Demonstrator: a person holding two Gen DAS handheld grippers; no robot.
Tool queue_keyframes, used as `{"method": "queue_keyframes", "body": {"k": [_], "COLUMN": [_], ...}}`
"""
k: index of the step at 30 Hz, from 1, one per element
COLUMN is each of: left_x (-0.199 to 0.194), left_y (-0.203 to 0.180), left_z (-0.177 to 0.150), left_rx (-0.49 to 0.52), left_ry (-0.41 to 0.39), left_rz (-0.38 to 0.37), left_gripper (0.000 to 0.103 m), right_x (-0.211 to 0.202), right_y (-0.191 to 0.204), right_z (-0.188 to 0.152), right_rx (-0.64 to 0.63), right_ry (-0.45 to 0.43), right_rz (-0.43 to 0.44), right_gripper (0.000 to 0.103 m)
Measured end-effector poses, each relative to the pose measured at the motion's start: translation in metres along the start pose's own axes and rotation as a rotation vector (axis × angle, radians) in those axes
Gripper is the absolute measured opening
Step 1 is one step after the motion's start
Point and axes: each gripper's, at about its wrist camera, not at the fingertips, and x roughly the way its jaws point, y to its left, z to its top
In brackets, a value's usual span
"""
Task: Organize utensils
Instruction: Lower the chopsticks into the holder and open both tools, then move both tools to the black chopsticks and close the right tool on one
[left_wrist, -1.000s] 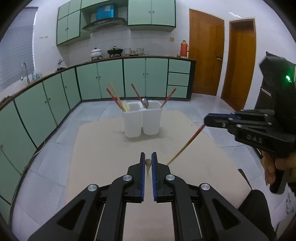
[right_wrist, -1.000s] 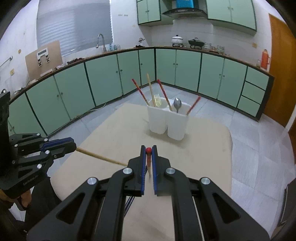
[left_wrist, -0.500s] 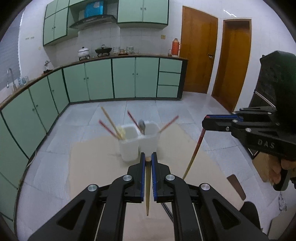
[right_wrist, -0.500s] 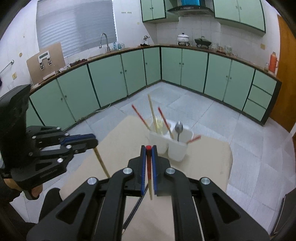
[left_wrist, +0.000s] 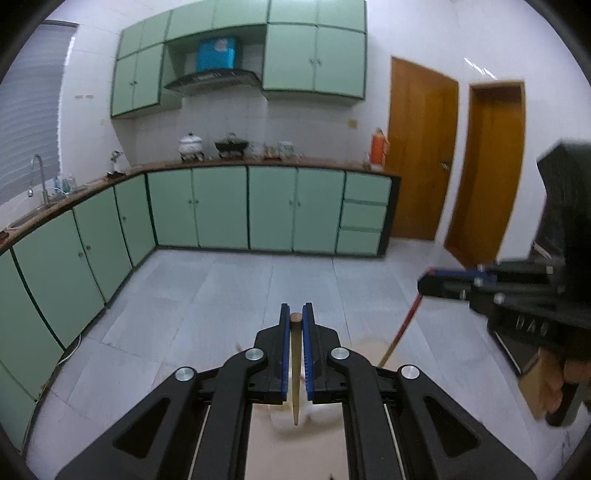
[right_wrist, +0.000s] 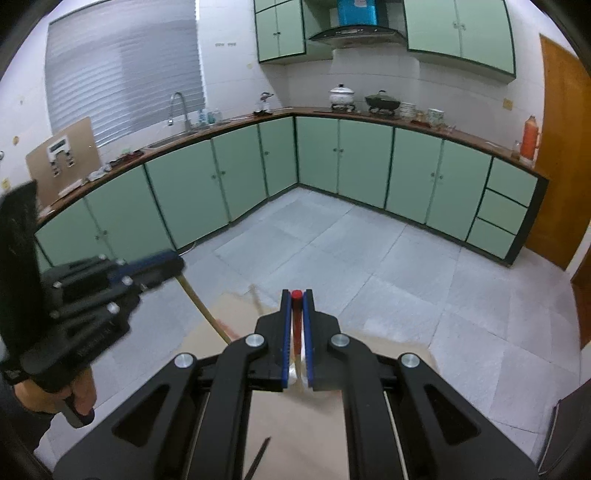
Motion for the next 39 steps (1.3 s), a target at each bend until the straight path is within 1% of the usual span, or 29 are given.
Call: {"method": "queue_keyframes", "body": {"k": [2, 5, 9, 11, 12, 13, 14, 15, 17, 19, 20, 21, 22, 23, 25, 27, 28, 29, 30, 31, 33, 35, 36, 37, 39], "left_x": [0.013, 0.037, 0.072, 0.087, 0.092, 0.092, 0.092, 0.089, 0.077, 0.061, 0.048, 0.038, 0.026, 0.011, -0.013, -0.033, -0.043, -0.053, -0.059, -0.067, -0.075, -0.087, -0.092, -0.098, -0.107], "left_y": [0.004, 0.006, 0.009, 0.01, 0.01, 0.011, 0.014, 0.016, 0.02, 0.024, 0.026, 0.028, 0.029, 0.031, 0.034, 0.032, 0.03, 0.027, 0.026, 0.025, 0.02, 0.012, 0.009, 0.003, -0.006], "left_z": [0.007, 0.005, -0.02, -0.038, -0.047, -0.053, -0.055, -0.058, -0.06, -0.062, -0.064, -0.068, -0.073, -0.084, -0.108, -0.139, -0.158, -0.182, -0.196, -0.224, -0.255, -0.29, -0.302, -0.315, -0.334], "left_rx": [-0.019, -0.02, -0.03, -0.039, -0.044, -0.047, -0.047, -0.05, -0.048, -0.044, -0.046, -0.047, -0.046, -0.048, -0.055, -0.044, -0.038, -0.034, -0.037, -0.054, -0.075, -0.087, -0.085, -0.075, -0.065], "left_ry": [-0.028, -0.043, 0.014, 0.056, 0.074, 0.079, 0.081, 0.08, 0.07, 0.063, 0.058, 0.056, 0.055, 0.052, 0.05, 0.052, 0.054, 0.059, 0.068, 0.092, 0.121, 0.137, 0.139, 0.137, 0.133], "left_rz": [0.007, 0.016, 0.01, 0.006, 0.007, 0.005, 0.006, 0.009, 0.016, 0.022, 0.021, 0.022, 0.032, 0.044, 0.046, 0.071, 0.079, 0.093, 0.098, 0.091, 0.08, 0.076, 0.073, 0.079, 0.079], "left_gripper": [0.006, 0.006, 0.006, 0.007, 0.008, 0.012, 0.024, 0.033, 0.039, 0.04, 0.043, 0.049, 0.052, 0.057, 0.059, 0.063, 0.064, 0.067, 0.067, 0.067, 0.067, 0.067, 0.067, 0.067, 0.067], "right_x": [0.015, 0.04, 0.076, 0.09, 0.095, 0.096, 0.094, 0.088, 0.071, 0.051, 0.031, 0.021, 0.009, -0.006, -0.023, -0.028, -0.025, -0.021, -0.017, -0.012, -0.004, -0.007, -0.009, -0.011, -0.009], "right_y": [-0.009, -0.02, -0.031, -0.032, -0.033, -0.034, -0.035, -0.036, -0.037, -0.038, -0.035, -0.036, -0.034, -0.03, -0.021, -0.005, 0.005, 0.013, 0.023, 0.034, 0.062, 0.083, 0.091, 0.103, 0.116], "right_z": [0.003, -0.002, -0.02, -0.033, -0.039, -0.043, -0.049, -0.053, -0.061, -0.069, -0.08, -0.087, -0.099, -0.118, -0.161, -0.222, -0.262, -0.287, -0.318, -0.346, -0.402, -0.434, -0.444, -0.454, -0.461], "right_rx": [0.003, 0.013, 0.033, 0.038, 0.039, 0.04, 0.038, 0.039, 0.054, 0.066, 0.066, 0.064, 0.059, 0.053, 0.057, 0.05, 0.058, 0.074, 0.088, 0.087, 0.055, 0.043, 0.024, -0.019, -0.053], "right_ry": [0.003, 0.024, 0.072, 0.1, 0.112, 0.112, 0.099, 0.084, 0.05, 0.01, -0.024, -0.044, -0.063, -0.082, -0.094, -0.07, -0.034, -0.007, 0.031, 0.063, 0.137, 0.148, 0.15, 0.144, 0.144], "right_rz": [-0.021, -0.032, -0.032, -0.027, -0.026, -0.027, -0.027, -0.027, -0.012, 0.003, 0.01, 0.015, 0.02, 0.025, 0.038, 0.026, 0.028, 0.035, 0.045, 0.044, 0.044, 0.058, 0.065, 0.058, 0.047], "right_gripper": [0.005, 0.005, 0.005, 0.007, 0.01, 0.013, 0.017, 0.021, 0.021, 0.021, 0.023, 0.026, 0.032, 0.033, 0.039, 0.039, 0.039, 0.039, 0.039, 0.039, 0.039, 0.039, 0.039, 0.039, 0.039]}}
